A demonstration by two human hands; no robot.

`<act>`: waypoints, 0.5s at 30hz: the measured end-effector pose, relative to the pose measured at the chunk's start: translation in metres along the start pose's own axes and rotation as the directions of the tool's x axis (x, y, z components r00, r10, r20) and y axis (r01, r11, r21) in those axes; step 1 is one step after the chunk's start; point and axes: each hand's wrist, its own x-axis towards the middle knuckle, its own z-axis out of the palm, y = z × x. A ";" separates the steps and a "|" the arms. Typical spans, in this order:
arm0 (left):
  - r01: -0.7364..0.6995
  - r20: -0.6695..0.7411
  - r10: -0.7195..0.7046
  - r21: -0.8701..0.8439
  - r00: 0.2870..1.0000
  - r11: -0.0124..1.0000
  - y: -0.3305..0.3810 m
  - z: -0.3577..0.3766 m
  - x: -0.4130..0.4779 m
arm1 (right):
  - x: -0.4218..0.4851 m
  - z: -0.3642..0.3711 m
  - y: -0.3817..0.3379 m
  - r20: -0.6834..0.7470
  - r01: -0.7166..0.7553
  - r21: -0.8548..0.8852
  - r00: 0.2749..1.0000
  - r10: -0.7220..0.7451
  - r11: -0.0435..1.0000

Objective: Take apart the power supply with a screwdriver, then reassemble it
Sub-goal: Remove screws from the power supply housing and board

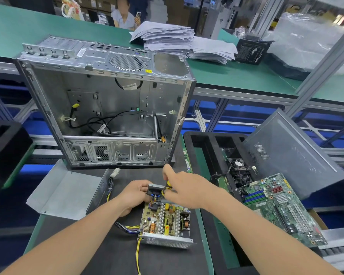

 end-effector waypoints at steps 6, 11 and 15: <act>-0.001 -0.004 0.001 0.011 1.000 1.000 0.000 -0.001 0.001 | 0.009 0.005 -0.007 -0.156 -0.119 -0.440 0.986 0.055 0.890; -0.004 -0.010 0.004 0.010 1.000 1.000 -0.001 -0.001 0.000 | 0.006 0.003 -0.002 -0.102 0.010 -0.110 0.995 -0.021 0.994; 0.006 -0.012 -0.006 0.009 1.000 1.000 0.000 0.000 0.000 | 0.009 0.002 -0.004 -0.065 0.024 -0.173 0.997 -0.036 0.985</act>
